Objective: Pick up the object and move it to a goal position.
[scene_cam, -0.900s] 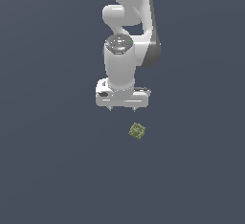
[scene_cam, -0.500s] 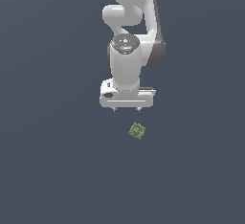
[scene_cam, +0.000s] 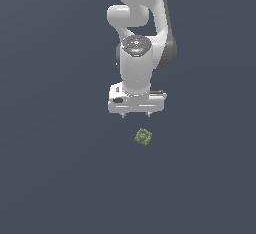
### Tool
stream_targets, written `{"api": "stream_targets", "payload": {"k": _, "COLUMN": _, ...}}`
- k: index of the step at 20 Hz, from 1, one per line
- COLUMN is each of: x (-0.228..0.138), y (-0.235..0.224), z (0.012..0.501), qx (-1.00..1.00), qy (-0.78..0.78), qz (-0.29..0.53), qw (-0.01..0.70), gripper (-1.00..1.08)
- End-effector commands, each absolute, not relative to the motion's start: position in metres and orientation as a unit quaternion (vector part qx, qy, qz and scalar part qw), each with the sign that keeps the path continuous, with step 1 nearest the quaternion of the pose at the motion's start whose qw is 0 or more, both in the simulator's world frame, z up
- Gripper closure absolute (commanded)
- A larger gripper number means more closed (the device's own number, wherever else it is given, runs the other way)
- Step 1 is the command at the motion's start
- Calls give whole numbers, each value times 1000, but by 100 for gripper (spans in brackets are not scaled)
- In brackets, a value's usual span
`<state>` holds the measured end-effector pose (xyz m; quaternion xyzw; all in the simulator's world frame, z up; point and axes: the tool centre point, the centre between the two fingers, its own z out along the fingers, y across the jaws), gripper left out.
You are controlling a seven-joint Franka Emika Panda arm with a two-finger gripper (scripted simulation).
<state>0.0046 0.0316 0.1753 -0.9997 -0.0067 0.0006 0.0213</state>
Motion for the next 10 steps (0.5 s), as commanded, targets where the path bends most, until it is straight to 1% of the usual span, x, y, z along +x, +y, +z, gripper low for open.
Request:
{"api": "stream_targets", "payload": {"k": 1, "x": 5, "y": 32, "z": 174, "qx": -1000, "qy": -16, "qz": 1, "qw": 21, "gripper": -92}}
{"api": "stream_targets", "payload": {"k": 10, "x": 11, "y": 38, "z": 163, "qx": -996, "qy": -91, "qz": 1, "qw": 15, "gripper": -92}}
